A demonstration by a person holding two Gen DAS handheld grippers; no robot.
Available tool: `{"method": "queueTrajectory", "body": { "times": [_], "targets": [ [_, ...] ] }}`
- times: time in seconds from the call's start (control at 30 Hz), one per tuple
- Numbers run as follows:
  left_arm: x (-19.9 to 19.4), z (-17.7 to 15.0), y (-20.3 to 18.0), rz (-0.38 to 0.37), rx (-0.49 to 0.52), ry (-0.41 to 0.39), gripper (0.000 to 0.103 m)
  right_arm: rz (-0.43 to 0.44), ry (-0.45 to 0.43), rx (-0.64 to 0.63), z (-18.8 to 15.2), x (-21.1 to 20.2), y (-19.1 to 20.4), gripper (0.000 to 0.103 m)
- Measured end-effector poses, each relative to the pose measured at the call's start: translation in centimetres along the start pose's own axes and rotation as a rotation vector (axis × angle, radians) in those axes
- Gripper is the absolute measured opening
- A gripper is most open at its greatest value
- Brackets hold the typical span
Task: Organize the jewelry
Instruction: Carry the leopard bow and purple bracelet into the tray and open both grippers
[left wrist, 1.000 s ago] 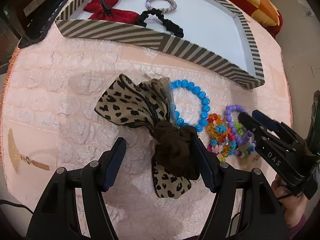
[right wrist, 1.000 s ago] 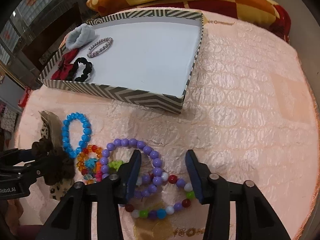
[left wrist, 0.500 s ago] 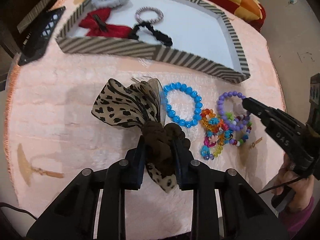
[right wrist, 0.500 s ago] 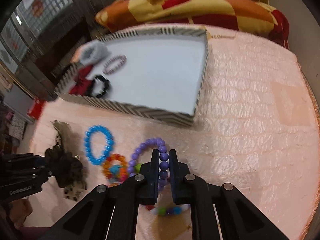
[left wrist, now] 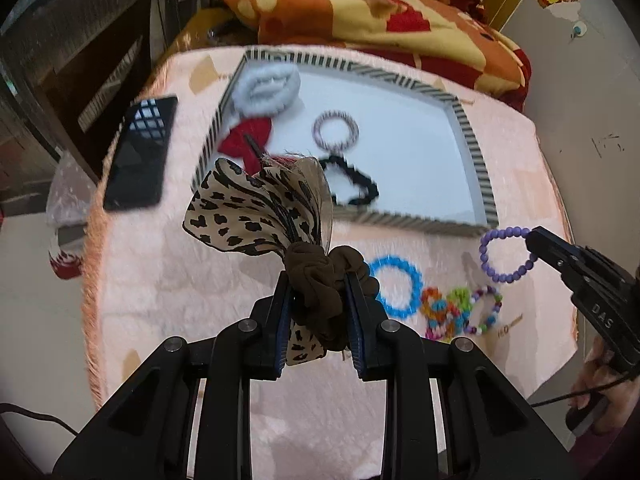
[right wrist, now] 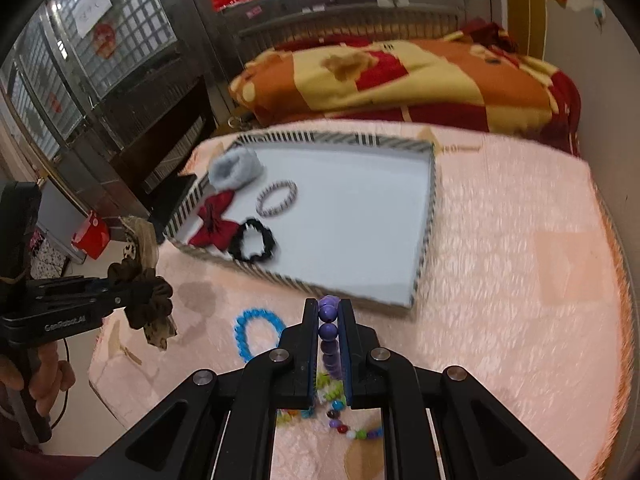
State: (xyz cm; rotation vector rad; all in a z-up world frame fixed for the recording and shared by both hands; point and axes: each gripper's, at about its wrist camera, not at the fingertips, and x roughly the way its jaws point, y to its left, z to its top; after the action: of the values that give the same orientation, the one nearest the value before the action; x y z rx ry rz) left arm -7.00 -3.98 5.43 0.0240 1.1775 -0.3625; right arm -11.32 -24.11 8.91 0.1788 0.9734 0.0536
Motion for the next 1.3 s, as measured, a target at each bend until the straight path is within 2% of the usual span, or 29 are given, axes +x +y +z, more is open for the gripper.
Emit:
{"method": "queueTrajectory", "body": {
  "times": [0.5, 0.87, 1.3],
  "targets": [
    [-0.6, 6.8, -0.4, 0.061, 0.077, -0.088, 0.024, -0.011, -0.02, -0.014, 4.6, 1.9, 1.5, 0.009],
    [1.7, 10.6, -0.7, 0.074, 0.112, -0.079, 0.024, 0.005, 0.008, 0.015, 7.0, 5.7, 1.9, 0.009],
    [5.8, 15.0, -1.2, 0.051, 0.127, -0.033, 0.024, -0.006, 0.039, 0.048, 10.0, 9.5, 1.8, 0.009]
  ]
}}
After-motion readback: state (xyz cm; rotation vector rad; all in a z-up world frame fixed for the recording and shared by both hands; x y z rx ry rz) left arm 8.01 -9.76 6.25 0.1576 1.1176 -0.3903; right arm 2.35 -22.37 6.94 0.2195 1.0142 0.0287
